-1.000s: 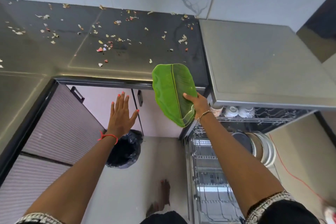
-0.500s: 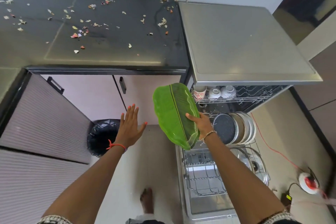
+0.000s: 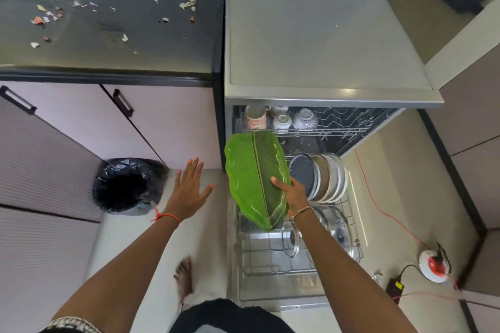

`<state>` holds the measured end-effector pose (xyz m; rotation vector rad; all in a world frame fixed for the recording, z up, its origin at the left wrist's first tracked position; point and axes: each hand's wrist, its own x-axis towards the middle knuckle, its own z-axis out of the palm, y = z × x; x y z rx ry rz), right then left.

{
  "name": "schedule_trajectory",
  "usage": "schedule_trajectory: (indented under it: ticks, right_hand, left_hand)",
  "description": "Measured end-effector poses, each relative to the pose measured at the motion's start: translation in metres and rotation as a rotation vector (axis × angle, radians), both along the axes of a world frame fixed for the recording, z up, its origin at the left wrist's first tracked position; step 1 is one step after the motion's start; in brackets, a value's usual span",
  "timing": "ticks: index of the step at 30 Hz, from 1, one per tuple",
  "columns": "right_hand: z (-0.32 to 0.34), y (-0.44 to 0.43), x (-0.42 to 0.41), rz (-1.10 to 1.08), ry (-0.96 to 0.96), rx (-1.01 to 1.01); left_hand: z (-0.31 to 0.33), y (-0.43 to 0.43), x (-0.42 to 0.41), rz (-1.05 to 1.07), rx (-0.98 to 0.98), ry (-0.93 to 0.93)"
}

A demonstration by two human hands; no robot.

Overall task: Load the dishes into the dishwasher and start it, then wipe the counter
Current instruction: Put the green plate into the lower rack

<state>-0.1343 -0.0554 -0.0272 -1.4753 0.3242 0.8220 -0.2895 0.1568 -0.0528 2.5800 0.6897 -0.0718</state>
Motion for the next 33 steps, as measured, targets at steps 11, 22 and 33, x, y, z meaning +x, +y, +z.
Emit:
schedule_trajectory:
  ticks: [11,22,33]
  right_hand:
    - [-0.019,-0.122,0.056,0.034,0.046,-0.021]
    - [-0.077,-0.136,0.056,0.043,0.135,-0.058]
    - [-0.169,-0.093,0.055,0.162,0.147,-0.033]
  left_hand:
    - [-0.011,-0.145,0.044,0.093,-0.174,0.006]
    - [-0.035,-0.204,0.073,0.228,-0.736,-0.053]
    - [-0.129,-0.182,0.092,0.631,-0.863,-0.14]
